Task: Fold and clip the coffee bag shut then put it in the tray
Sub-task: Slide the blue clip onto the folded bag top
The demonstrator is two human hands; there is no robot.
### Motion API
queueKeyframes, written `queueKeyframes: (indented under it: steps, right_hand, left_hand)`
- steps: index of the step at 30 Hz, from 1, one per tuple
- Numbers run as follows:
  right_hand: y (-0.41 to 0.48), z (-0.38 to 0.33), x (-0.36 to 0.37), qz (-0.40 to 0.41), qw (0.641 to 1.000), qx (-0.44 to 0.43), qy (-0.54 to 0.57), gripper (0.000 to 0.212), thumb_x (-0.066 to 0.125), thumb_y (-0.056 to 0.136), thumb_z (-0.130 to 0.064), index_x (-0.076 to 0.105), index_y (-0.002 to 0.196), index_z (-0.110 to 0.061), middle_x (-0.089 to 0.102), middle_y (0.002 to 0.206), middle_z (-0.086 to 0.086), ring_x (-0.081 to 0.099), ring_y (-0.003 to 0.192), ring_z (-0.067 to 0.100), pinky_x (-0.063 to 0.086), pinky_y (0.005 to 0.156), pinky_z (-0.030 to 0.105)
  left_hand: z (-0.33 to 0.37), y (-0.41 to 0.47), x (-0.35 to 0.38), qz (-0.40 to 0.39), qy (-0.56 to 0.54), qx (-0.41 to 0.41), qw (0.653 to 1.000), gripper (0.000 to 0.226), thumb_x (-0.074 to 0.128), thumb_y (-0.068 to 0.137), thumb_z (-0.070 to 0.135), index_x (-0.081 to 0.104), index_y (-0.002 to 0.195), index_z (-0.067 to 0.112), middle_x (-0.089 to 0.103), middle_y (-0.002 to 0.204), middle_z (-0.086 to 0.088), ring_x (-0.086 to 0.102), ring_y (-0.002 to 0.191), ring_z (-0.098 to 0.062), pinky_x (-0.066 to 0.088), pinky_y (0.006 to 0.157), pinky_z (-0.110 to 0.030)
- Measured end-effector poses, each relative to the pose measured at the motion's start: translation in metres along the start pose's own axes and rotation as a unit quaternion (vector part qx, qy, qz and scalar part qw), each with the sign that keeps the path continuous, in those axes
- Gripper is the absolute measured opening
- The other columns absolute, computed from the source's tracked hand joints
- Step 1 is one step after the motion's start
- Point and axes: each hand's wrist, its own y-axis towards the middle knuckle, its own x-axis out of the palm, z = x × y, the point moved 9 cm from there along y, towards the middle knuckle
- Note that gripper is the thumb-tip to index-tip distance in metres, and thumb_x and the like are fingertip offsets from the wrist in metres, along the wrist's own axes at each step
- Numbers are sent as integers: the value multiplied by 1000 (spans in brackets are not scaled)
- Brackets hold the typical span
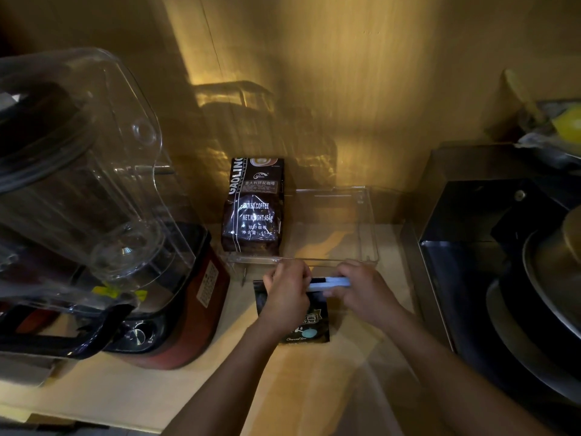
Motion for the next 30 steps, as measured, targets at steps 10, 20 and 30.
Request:
queueKeyframes:
  steps: [10, 20, 30]
  right_hand:
    - [-11, 23, -1, 10, 979, 65, 195, 11, 70, 74, -14, 66, 84, -17, 56, 83, -9, 53, 78, 7, 41, 65, 20]
    - [-17, 40, 6, 83, 948, 126, 281, 15, 69, 72, -10, 63, 72, -23, 58, 82, -3, 54, 77, 11, 40, 63, 24]
    - [-9, 24, 21, 27, 953, 115, 280, 14, 72, 70, -14, 65, 73, -26, 63, 95, 6, 57, 89, 18, 44, 74, 28]
  left_hand:
    - [-10, -4, -1, 29, -22, -6, 999, 22, 41, 88, 5, 41, 80, 25, 44, 92, 1, 23, 96, -14, 24, 78, -29]
    - [-4, -5, 1, 41, 7, -6, 999, 20, 41, 86, 3, 42, 83, 23, 44, 94, 2, 15, 96, -8, 23, 88, -31]
    - [-7, -6, 0, 46, 14, 4, 999, 18, 38, 87, 6, 40, 81, 23, 44, 92, 1, 24, 88, -16, 13, 66, -26]
